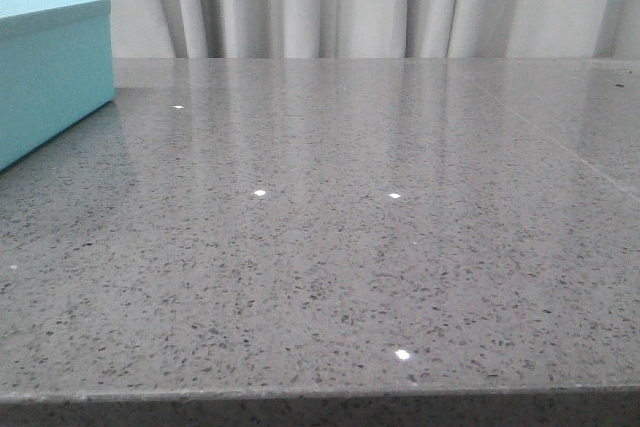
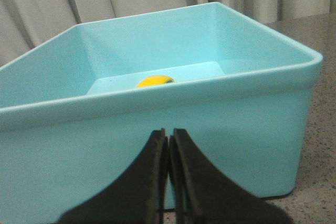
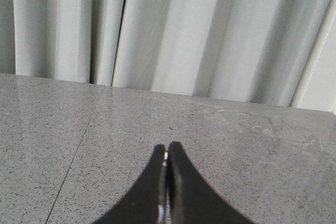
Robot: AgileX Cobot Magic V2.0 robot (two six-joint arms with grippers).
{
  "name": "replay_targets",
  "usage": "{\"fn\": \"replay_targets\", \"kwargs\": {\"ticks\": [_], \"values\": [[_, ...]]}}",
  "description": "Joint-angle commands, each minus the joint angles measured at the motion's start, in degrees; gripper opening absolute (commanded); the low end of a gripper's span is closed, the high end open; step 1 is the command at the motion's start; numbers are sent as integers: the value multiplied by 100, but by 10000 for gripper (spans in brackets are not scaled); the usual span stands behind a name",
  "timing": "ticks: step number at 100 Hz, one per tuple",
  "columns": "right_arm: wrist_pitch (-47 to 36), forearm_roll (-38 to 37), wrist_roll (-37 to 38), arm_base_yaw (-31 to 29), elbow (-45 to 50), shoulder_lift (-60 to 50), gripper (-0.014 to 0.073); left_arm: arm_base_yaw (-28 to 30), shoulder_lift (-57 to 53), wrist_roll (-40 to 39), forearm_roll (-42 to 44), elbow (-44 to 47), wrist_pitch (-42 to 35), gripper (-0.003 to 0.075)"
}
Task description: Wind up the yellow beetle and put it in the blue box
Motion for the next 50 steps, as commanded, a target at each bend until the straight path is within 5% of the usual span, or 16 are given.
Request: {"fn": "replay_targets", "kwargs": {"ticks": [1,32,50], "values": [[-105,-355,-9,-39,-141,61,-115,-29,-197,-64,0,39,-500,-20],[-52,-361,-31,-39,-54,61,-115,-29,-197,-64,0,39,-500,-20],[-101,286,-95,-39,-54,-123,-115,-29,-197,-64,0,39,-500,-20]]}}
